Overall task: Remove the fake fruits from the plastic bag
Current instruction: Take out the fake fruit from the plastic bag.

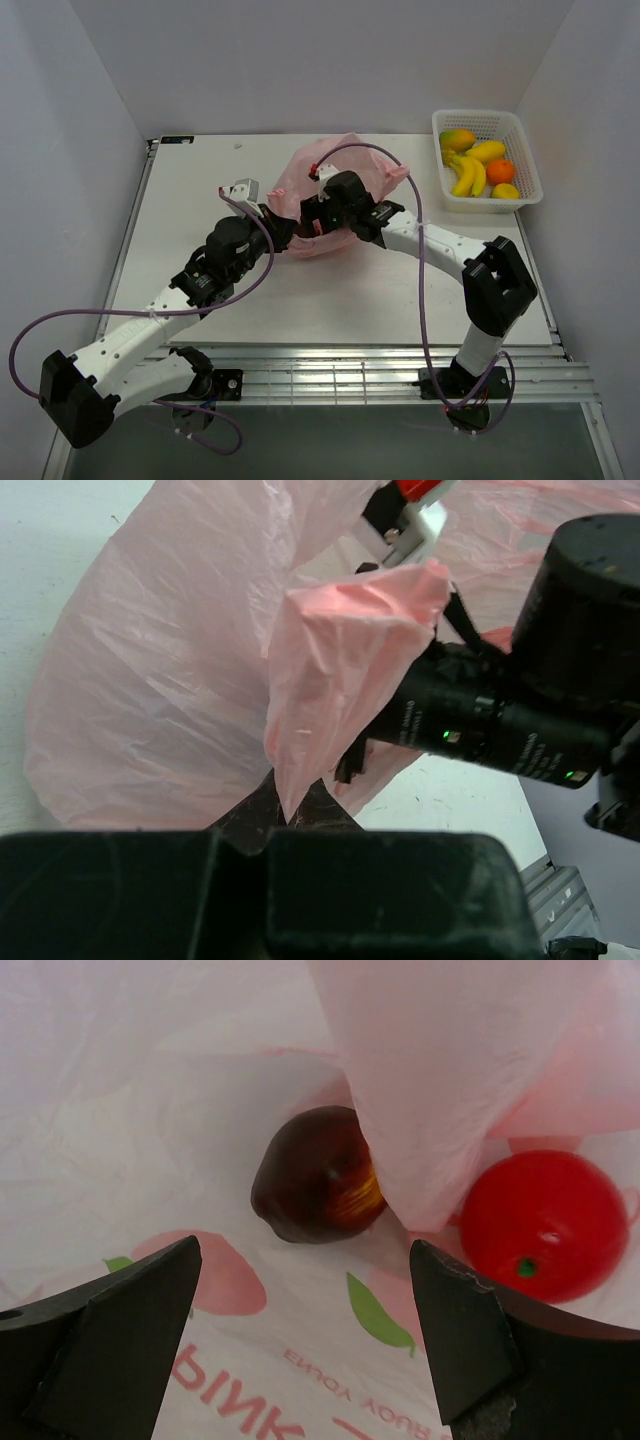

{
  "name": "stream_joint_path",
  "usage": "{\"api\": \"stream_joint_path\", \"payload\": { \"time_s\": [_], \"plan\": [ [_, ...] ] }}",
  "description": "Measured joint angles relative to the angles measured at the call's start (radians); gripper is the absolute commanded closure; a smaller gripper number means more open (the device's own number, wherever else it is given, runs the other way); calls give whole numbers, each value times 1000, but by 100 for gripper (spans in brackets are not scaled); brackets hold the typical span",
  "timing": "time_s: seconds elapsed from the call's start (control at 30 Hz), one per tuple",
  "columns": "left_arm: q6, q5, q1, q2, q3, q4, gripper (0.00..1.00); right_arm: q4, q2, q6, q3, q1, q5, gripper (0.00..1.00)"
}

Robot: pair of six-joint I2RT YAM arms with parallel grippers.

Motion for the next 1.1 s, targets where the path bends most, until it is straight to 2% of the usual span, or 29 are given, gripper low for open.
{"api": "stream_joint_path", "payload": {
  "time_s": [0.17, 0.57, 0.8, 0.87, 1.03, 1.1],
  "plan": [
    [-1, 4, 0, 5, -2, 3, 100, 114, 53, 64, -69, 28, 25, 10],
    [-1, 6, 0, 18, -8, 6, 100, 211, 209, 132, -76, 37, 77, 10],
    [-1, 15, 0, 21, -8, 6, 100, 230, 264, 140, -77, 38, 109, 1],
    [-1, 19, 0, 21, -8, 6, 100, 254, 263, 140, -78, 38, 126, 4],
    [-1, 33, 0, 21, -8, 6, 100, 290, 262, 134, -90, 38, 145, 0],
    [-1, 39, 0, 21, -8, 6, 100, 311, 256, 127, -100, 38, 128, 5]
  ]
}}
